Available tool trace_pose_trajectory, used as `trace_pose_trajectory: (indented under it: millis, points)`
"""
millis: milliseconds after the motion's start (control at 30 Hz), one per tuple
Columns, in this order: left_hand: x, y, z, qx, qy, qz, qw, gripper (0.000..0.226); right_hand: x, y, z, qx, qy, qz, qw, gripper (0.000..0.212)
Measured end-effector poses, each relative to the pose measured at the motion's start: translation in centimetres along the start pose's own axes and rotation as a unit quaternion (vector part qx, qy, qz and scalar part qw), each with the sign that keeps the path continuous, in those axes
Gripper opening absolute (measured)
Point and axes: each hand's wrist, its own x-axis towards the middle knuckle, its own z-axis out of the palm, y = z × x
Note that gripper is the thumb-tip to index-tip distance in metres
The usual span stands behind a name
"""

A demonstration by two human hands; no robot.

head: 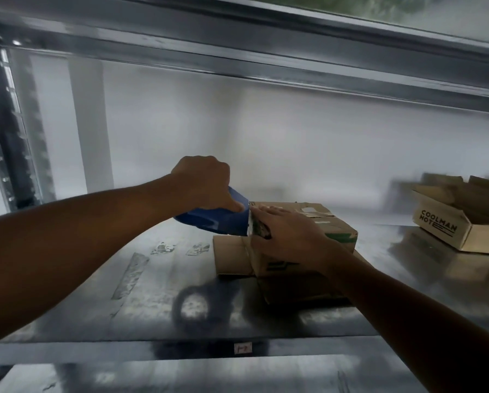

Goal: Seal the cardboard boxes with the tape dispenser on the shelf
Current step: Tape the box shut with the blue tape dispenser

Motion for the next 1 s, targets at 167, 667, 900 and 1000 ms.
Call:
trace_pose_trajectory:
  millis: [167,667,900,1000]
  points:
    - [-0.4,0.6,-0.8,0.002,0.002,-0.007,1.0,0.067,0.1,0.1,0.0,0.022,-0.049,0.024,0.998,0.078]
    - [-1.1,3.4,-3.2,0.072,-0.05,-0.044,0.995,0.05,-0.3,-1.1,-0.5,0.033,-0.012,0.027,0.999,0.06]
    - [-2.7,3.5,-2.7,0.067,-0.037,-0.075,0.994,0.05,-0.2,-1.7,-0.6,0.026,-0.013,0.038,0.999,0.049]
    - [-2.8,3.5,-2.2,0.068,-0.045,-0.076,0.994,0.056,-0.3,-2.3,-0.7,0.034,-0.017,0.043,0.998,0.045]
